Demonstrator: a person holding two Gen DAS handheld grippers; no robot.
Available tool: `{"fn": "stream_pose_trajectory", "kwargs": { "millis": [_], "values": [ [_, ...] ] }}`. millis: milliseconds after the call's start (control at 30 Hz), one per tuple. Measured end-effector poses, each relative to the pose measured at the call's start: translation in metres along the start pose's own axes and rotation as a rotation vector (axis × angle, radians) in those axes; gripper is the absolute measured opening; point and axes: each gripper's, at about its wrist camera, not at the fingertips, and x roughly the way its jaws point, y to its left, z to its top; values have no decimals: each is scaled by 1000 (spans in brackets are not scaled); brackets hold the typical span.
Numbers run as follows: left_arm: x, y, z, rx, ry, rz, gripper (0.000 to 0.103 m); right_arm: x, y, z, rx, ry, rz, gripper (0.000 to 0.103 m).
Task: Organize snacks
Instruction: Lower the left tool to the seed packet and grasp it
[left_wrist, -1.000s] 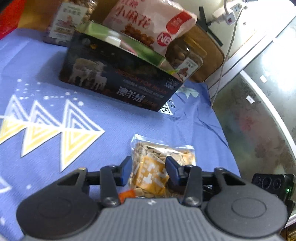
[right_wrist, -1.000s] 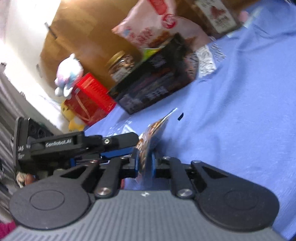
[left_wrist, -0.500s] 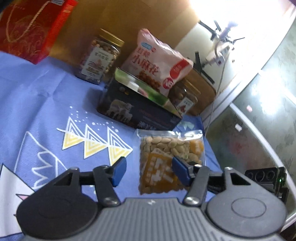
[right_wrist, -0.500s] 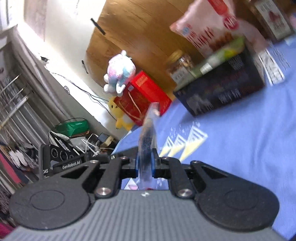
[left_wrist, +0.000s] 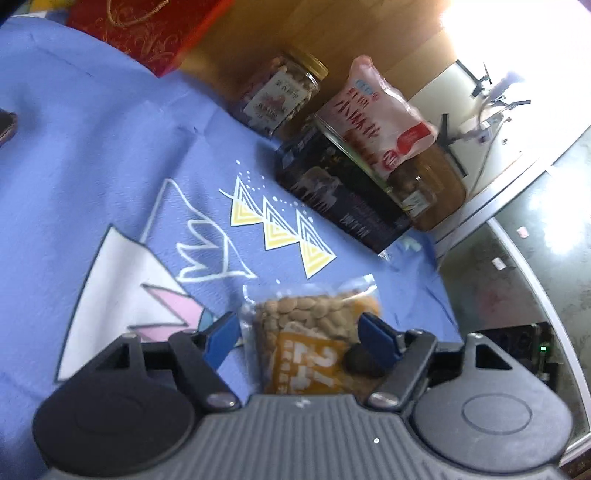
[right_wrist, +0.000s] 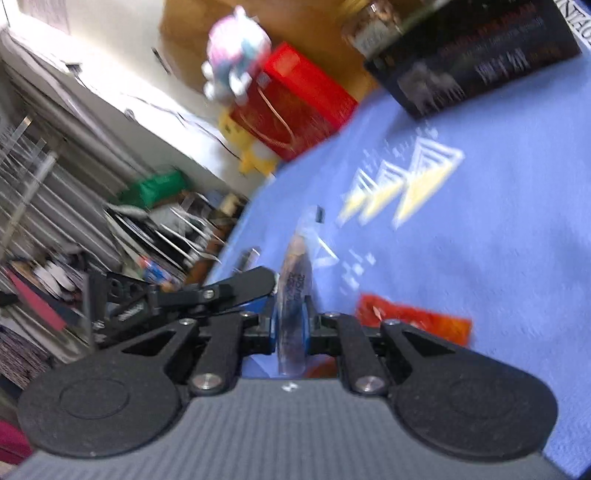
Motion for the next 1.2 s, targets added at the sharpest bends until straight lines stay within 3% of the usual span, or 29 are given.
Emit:
{"fn": "stream_pose_trajectory", "kwargs": {
  "millis": [167, 233, 433, 633, 700, 733, 800, 867, 1067, 1200],
  "values": [
    [-9, 2, -7, 12, 1, -4, 73, -1, 4, -6, -32, -9, -28, 25],
    [-10, 0, -9, 23, 1, -4, 73, 0, -2, -4, 15, -1, -9, 22],
    [-13, 2, -9, -8, 5, -32, 74, -6, -48, -5, 405, -20, 260, 17],
    [-9, -7, -7, -32, 23, -163, 73, -15, -58, -7, 522, -61, 429, 17],
    [-8, -14, -7, -13, 20, -183, 59, -17, -55, -6, 502, -52, 431, 17],
    [-7, -18, -7, 1, 24, -184, 50, -17, -53, -6, 491, -47, 425, 17],
    [-5, -20, -7, 14, 18, -162, 42, -20, -51, -5, 462, -59, 400, 18],
    [-4, -18, -7, 5, 23, -157, 32, -26, -44, -2, 388, -76, 311, 20],
    [6, -12, -14, 16, 79, -95, 30, -28, -2, -8, 15, -71, -2, 32],
    [10, -6, -14, 2, 95, -78, 29, -24, 25, -25, -277, -49, -145, 42]
  ]
}}
